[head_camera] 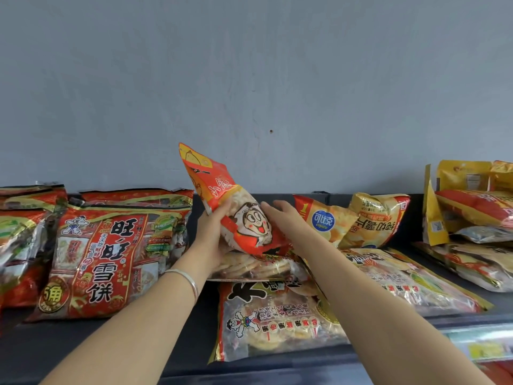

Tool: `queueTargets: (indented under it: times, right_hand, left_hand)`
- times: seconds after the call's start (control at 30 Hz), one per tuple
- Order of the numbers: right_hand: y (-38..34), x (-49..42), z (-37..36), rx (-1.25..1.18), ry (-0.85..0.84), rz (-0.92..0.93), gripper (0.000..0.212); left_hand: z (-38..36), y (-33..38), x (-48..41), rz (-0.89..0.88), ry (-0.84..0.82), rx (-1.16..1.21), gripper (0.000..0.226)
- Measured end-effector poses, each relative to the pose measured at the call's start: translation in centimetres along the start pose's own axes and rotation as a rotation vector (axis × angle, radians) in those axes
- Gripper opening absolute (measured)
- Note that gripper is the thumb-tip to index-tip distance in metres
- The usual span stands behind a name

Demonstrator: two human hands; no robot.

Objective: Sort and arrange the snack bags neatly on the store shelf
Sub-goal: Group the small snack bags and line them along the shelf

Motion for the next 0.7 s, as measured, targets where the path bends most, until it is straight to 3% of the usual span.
queueTargets:
  times: [0.07, 0.13, 0.23, 0.4, 0.47, 0.6, 0.7]
  right_hand:
    - [1.4, 0.0, 0.2, -0.135, -0.053, -0.178, 0.086]
    - [2.0, 1.3, -0.1, -0.244, -0.167, -0.320, 0.071]
    - [1.9, 3.2, 0.7, -0.284, -0.211, -0.374, 0.050]
    - [0.0, 5.1, 5.0, -0.249, -0.003, -0.245, 0.051]
    - [-0.6, 6.2, 7.3, -0.244, 0.085, -0.181, 0.047]
    - [-2.4, 9.1, 12.6, -0.215, 0.242, -0.010, 0.042]
    - [-3.4, 11.7, 16.0, -0.162, 0.319, 0.060, 0.024]
  left_hand:
    - [-0.7, 0.1, 0.4, 0.003, -0.096, 0.005, 0.065]
    - [-1.3, 0.1, 0.7, -0.014, -0.176, 0.000, 0.058]
    - [-2.2, 0.2, 0.9, -0.005, -0.217, 0.003, 0.044]
    - [-5.4, 2.4, 1.1, -0.170, -0.160, -0.250, 0.027]
    - [-7.8, 3.0, 1.4, -0.213, -0.228, -0.305, 0.035]
    - [-13.6, 2.3, 3.7, -0.113, -0.449, -0.302, 0.060]
    - [-18.2, 1.7, 6.3, -0.158, -0.584, -0.338, 0.068]
Point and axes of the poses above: each hand's wrist, its own x-axis away from the middle knuckle, its own z-axis out of the back of the hand, y = z × x, the point moved 8 cm from there along -x, towards the middle knuckle, and after that the axes turned 15 degrees about -x, right-handed, at the moved point
